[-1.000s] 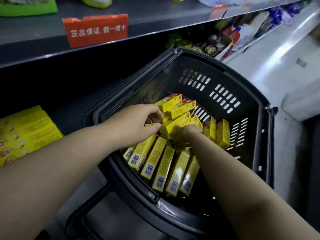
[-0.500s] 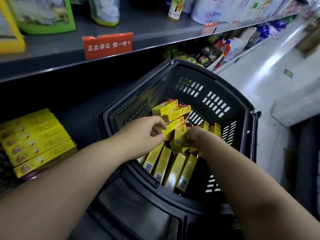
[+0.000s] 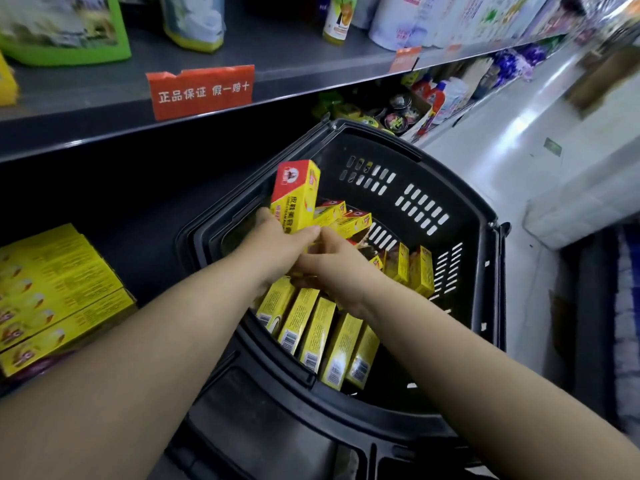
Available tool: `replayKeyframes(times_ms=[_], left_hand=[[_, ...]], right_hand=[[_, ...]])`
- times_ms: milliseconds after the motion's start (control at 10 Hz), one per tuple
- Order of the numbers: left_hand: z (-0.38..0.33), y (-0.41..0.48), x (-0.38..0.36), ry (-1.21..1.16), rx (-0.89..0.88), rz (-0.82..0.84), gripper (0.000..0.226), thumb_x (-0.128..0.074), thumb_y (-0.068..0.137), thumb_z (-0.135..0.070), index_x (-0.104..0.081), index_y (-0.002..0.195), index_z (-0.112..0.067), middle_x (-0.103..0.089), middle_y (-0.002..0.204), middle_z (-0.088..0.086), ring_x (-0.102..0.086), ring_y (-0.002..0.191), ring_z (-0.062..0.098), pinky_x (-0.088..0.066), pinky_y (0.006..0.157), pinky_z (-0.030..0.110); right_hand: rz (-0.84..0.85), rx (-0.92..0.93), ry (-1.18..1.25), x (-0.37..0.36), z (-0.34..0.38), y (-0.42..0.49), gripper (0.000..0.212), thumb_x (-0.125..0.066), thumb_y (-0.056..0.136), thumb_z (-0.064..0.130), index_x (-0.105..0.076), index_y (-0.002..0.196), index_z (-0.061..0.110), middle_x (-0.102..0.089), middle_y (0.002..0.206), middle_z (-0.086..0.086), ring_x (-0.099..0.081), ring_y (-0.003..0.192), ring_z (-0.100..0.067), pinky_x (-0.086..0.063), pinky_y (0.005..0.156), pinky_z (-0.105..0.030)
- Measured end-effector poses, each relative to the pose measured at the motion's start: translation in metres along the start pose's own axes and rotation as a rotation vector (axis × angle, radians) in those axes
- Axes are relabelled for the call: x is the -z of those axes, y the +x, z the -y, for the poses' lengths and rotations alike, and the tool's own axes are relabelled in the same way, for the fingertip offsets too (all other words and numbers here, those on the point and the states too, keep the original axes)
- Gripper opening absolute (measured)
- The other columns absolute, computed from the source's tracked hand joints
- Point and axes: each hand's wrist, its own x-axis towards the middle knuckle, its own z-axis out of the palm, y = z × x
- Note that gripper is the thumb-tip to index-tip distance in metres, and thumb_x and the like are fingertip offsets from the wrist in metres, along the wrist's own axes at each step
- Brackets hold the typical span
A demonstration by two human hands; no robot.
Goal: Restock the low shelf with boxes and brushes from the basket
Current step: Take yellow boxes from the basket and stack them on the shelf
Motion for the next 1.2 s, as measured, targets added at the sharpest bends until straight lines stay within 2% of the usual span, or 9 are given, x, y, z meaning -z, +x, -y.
replayKeyframes(times_ms=[100,200,300,500,600,700,800,1000,1200], left_hand=[[0.004,0.009,0.002,-0.043,0.039,0.017,0.05,-0.063,0.085,-0.033,-0.044,0.126,-0.011,-0.06,0.11,0.006,-0.059,0.1,0.026,-0.049,0.085,0.037],[0.005,0.009,0.0,-0.144,0.097,0.137,0.044,-0.066,0.085,-0.029,-0.052,0.122,-0.011,-0.065,0.109,0.01,-0.063,0.1,0.029,-0.05,0.092,0.047],[0.007,0.008,-0.001,-0.165,0.13,0.221,0.027,-0.067,0.083,-0.026,-0.057,0.106,-0.015,-0.067,0.106,0.012,-0.064,0.098,0.031,-0.049,0.093,0.049],[0.007,0.008,-0.001,-0.214,0.181,0.308,0.04,-0.069,0.078,-0.025,-0.057,0.114,-0.009,-0.068,0.106,0.015,-0.063,0.101,0.035,-0.047,0.096,0.051],[0.008,0.01,-0.001,-0.217,0.202,0.316,0.038,-0.067,0.077,-0.017,-0.058,0.111,-0.002,-0.068,0.102,0.019,-0.065,0.096,0.037,-0.051,0.089,0.053],[0.007,0.01,-0.003,-0.234,0.217,0.321,0.017,-0.061,0.08,-0.011,-0.062,0.095,-0.003,-0.064,0.088,0.017,-0.065,0.083,0.033,-0.055,0.084,0.046],[0.004,0.007,-0.003,-0.3,0.226,0.324,0.01,-0.059,0.084,-0.012,-0.063,0.09,-0.005,-0.067,0.087,0.016,-0.065,0.082,0.031,-0.054,0.082,0.043],[0.004,0.004,0.001,-0.35,0.197,0.31,0.03,-0.062,0.087,-0.026,-0.062,0.109,-0.005,-0.071,0.1,0.017,-0.068,0.09,0.033,-0.056,0.071,0.042],[0.007,0.005,0.001,-0.255,0.175,0.233,0.038,-0.077,0.074,-0.032,-0.061,0.103,-0.014,-0.072,0.088,0.011,-0.07,0.074,0.026,-0.054,0.054,0.031]], right_hand=[[0.182,-0.044,0.104,0.025,0.0,0.004,0.018,-0.067,0.08,0.016,-0.064,0.098,0.021,-0.066,0.086,0.003,-0.065,0.079,-0.008,-0.053,0.073,-0.027],[-0.19,-0.188,0.012,0.058,-0.021,0.037,0.017,-0.06,0.086,0.025,-0.069,0.097,0.017,-0.066,0.098,-0.004,-0.062,0.085,-0.016,-0.054,0.07,-0.03],[-0.404,-0.414,-0.339,0.074,-0.06,0.064,0.036,-0.05,0.095,0.024,-0.055,0.123,0.003,-0.06,0.115,-0.015,-0.057,0.094,-0.027,-0.052,0.081,-0.037],[-0.362,-0.52,-0.304,0.066,-0.088,0.073,0.024,-0.051,0.093,0.011,-0.055,0.115,0.003,-0.059,0.122,-0.019,-0.063,0.103,-0.029,-0.049,0.041,-0.019],[-0.437,-0.528,0.133,0.067,-0.059,0.054,0.017,-0.042,0.097,0.007,-0.05,0.11,-0.001,-0.06,0.098,-0.021,-0.066,0.081,-0.035,-0.057,0.048,-0.032],[-0.386,-0.435,0.258,0.064,-0.031,0.03,0.008,-0.047,0.093,0.001,-0.052,0.098,-0.002,-0.06,0.097,-0.021,-0.068,0.062,-0.033,-0.058,0.049,-0.037],[-0.251,-0.279,0.066,0.051,-0.013,0.001,0.022,-0.056,0.089,0.0,-0.056,0.111,0.002,-0.064,0.108,-0.02,-0.068,0.072,-0.029,-0.06,0.069,-0.041],[-0.021,-0.102,-0.21,0.039,0.007,-0.024,0.036,-0.069,0.083,0.019,-0.047,0.112,0.015,-0.062,0.112,-0.014,-0.066,0.098,-0.033,-0.056,0.084,-0.042],[0.119,0.016,-0.279,0.048,0.007,-0.028,0.028,-0.063,0.088,0.021,-0.051,0.114,0.018,-0.069,0.093,-0.009,-0.067,0.089,-0.029,-0.052,0.089,-0.045]])
